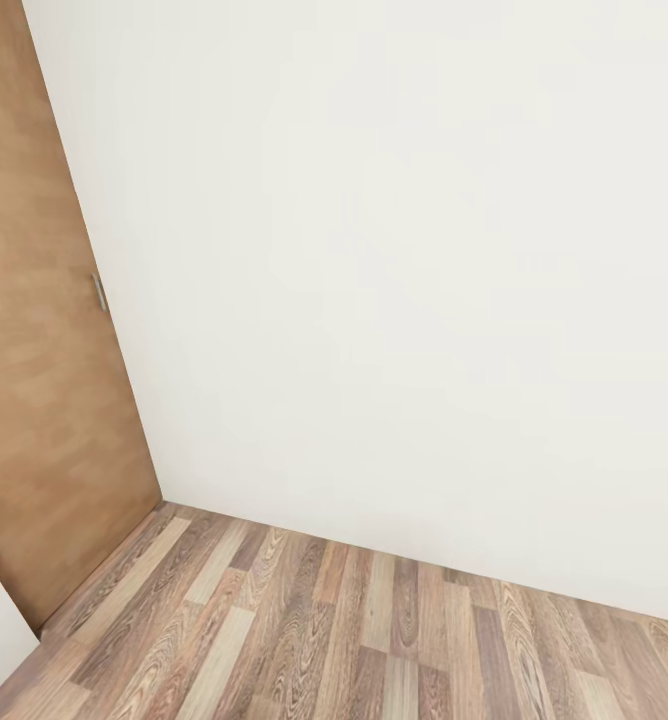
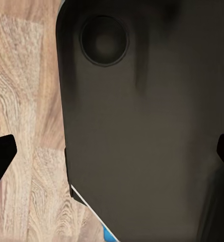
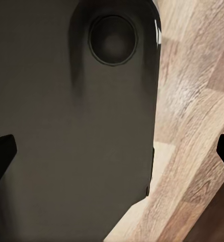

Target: In the bedroom, move the book from the bed onto either nightstand, and place the two sandals side by side next to the bed.

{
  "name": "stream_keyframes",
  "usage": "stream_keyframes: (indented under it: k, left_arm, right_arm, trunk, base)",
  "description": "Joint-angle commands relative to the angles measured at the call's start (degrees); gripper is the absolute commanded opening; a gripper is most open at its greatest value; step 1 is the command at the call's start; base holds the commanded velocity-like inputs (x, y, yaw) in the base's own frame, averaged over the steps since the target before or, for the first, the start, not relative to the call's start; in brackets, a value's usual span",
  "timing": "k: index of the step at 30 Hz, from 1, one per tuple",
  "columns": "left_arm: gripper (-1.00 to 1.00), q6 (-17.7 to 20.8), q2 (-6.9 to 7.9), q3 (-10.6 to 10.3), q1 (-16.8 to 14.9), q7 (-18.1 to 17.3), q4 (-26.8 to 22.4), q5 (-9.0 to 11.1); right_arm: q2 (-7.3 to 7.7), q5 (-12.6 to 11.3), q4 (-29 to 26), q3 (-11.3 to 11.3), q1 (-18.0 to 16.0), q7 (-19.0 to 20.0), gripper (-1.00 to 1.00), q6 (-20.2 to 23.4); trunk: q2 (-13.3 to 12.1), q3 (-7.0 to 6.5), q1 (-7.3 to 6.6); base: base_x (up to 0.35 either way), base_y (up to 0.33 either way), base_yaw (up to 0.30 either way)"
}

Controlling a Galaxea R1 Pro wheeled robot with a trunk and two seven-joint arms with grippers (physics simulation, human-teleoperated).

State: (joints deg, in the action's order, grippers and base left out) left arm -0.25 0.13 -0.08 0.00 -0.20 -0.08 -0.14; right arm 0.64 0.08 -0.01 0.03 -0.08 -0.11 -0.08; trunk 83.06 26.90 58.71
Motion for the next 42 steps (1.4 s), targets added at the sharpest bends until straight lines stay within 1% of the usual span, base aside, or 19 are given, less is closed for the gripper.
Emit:
stream_keyframes:
  k: [1, 8, 15, 19, 35, 42]
  left_arm:
    - [1.00, -0.06, -0.09, -0.08, 0.00, -0.12, -0.01, -0.07]
    - [1.00, -0.11, -0.42, -0.35, 0.00, -0.42, -0.06, -0.27]
    - [1.00, -0.17, -0.46, -0.42, 0.00, -0.44, -0.40, -0.36]
    - [1.00, -0.18, -0.49, -0.43, 0.00, -0.42, -0.48, -0.37]
    - [1.00, -0.22, -0.48, -0.44, 0.00, -0.41, -0.53, -0.39]
    - [1.00, -1.28, -0.48, -0.39, 0.00, -0.41, -0.54, -0.39]
  right_arm:
    - [0.05, -0.01, 0.02, 0.02, -0.01, 0.00, 1.00, -0.01]
    - [0.20, -0.06, 0.14, 0.09, -0.01, 0.02, 1.00, -0.01]
    - [0.23, -0.05, 0.17, 0.13, -0.01, 0.02, 1.00, -0.01]
    - [0.24, 0.00, 0.18, 0.14, -0.01, 0.02, 1.00, -0.01]
    - [0.24, 0.41, 0.22, 0.27, -0.01, 0.11, 1.00, -0.03]
    - [0.24, 0.49, 0.25, 0.31, -0.01, 0.18, 1.00, -0.05]
  trunk:
    - [0.02, 0.03, 0.01]
    - [0.02, 0.03, 0.01]
    - [0.02, 0.03, 0.01]
    - [0.02, 0.03, 0.01]
    - [0.02, 0.03, 0.01]
    - [0.02, 0.03, 0.01]
  base:
    - [0.162, 0.000, -0.133]
    - [0.258, 0.000, -0.212]
    - [0.304, 0.000, -0.263]
    - [0.185, 0.000, -0.273]
    - [0.039, 0.000, -0.276]
    - [0.003, 0.000, -0.277]
